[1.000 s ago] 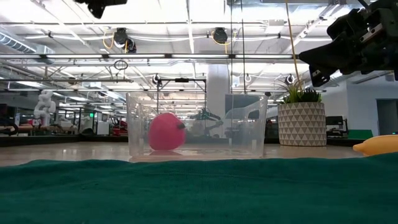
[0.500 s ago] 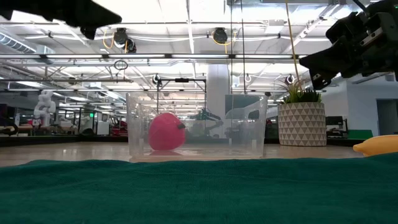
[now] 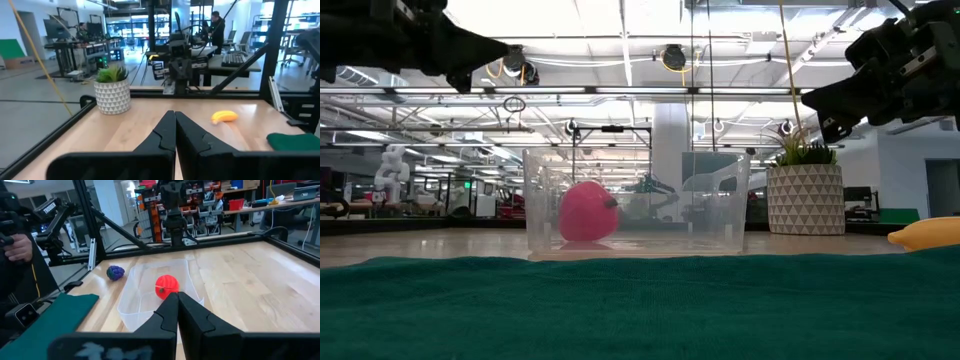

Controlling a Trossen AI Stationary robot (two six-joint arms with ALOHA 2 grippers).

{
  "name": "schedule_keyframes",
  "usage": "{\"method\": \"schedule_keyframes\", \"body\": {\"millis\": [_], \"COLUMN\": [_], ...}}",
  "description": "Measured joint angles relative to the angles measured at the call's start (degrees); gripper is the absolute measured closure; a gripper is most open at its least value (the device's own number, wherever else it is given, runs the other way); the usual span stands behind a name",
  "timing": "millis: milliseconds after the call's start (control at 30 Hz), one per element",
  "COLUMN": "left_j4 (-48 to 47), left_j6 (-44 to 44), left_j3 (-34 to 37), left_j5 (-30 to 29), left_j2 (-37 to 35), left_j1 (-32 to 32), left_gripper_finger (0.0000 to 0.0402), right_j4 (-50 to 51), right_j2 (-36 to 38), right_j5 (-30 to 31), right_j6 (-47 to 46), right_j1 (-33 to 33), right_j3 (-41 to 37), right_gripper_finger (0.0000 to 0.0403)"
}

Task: Pick and placing Produce into tupperware
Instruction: Put the yellow banana into the transparent bin

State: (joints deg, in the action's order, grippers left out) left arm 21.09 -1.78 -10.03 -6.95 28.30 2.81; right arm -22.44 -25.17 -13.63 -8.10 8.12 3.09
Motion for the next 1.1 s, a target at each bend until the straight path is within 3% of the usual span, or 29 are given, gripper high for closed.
{"method": "schedule_keyframes", "body": {"millis": [267,600,867,1100], "left_j4": [4.05,2.55,2.66,1.56], "left_j6": [-1.64,-4.84,-5.49,-6.06], "left_j3": [4.25,5.01,5.01,5.01], "left_j5": [2.00,6.06,5.50,5.41], "left_j2": [0.03,0.23,0.19,0.19], "left_j1": [0.00,0.00,0.00,0.00], "left_gripper_finger": [0.0399,0.0400,0.0381,0.0395], "right_j4": [0.00,0.75,-1.51,-4.23], "right_j2": [0.00,0.00,0.00,0.00], "right_j5": [-0.09,-0.11,-0.15,-0.15], "right_j6": [-0.15,0.16,-0.05,-0.85], "right_j1": [0.00,0.02,0.02,0.01], "right_j3": [-0.01,-0.02,-0.02,0.39], "right_gripper_finger": [0.0403,0.0403,0.0403,0.0397]}}
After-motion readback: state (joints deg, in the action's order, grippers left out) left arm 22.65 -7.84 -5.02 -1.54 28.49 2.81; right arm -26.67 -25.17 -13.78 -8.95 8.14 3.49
